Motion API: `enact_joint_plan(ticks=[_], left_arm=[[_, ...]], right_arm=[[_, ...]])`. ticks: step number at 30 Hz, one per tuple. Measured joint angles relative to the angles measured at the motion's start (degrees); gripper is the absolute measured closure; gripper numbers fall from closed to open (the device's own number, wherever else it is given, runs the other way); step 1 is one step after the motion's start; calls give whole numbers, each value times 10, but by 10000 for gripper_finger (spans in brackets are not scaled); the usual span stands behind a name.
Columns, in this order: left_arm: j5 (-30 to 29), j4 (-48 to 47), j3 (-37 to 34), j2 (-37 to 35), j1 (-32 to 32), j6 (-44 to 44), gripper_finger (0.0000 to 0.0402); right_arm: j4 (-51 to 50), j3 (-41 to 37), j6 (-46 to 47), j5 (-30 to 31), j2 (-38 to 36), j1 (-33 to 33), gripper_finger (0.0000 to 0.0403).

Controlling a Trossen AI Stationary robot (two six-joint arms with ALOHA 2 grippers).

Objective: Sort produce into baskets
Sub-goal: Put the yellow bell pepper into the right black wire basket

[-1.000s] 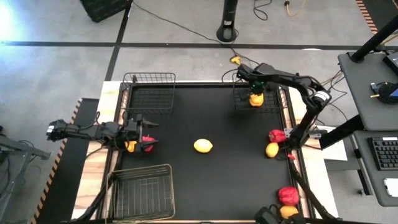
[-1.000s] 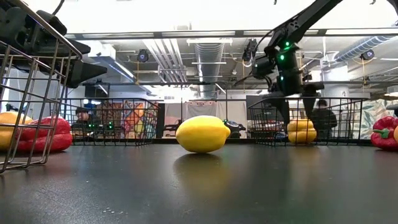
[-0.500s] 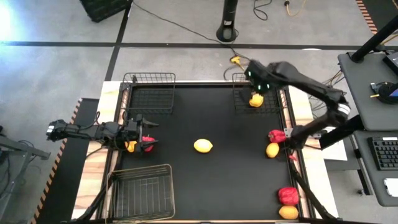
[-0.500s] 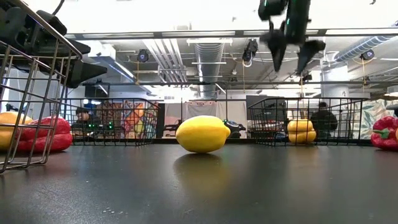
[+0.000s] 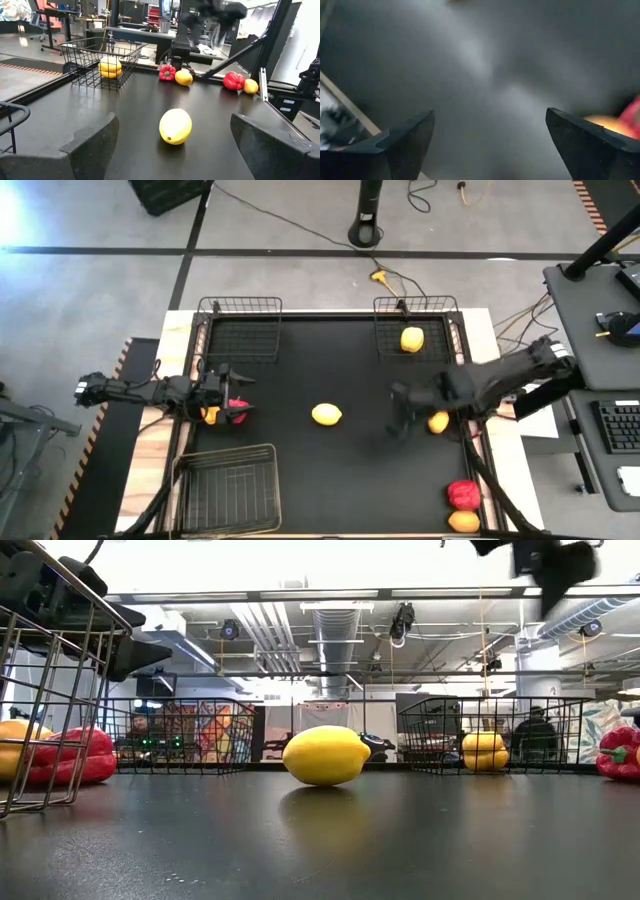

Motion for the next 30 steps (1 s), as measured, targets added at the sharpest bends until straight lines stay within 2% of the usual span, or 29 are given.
enact_joint_plan(ticks=[3,6,9,12,19,26,30], left_arm=[[0,0,0,0,0,0,38],[0,0,0,0,0,0,38],[0,0,0,0,0,0,38],[0,0,0,0,0,0,38],[0,0,0,0,0,0,38],[0,0,0,0,0,0,38],[0,0,0,0,0,0,38]], right_arm=[[0,-4,132,-58,28,65,30],[-1,-4,221,-106,56,109,30],[-1,-4,249,-137,83,125,30],[6,-1,235,-141,114,124,30],[126,39,109,-135,189,104,30],[146,127,-161,-51,246,43,30],[149,151,-310,6,258,21,30]])
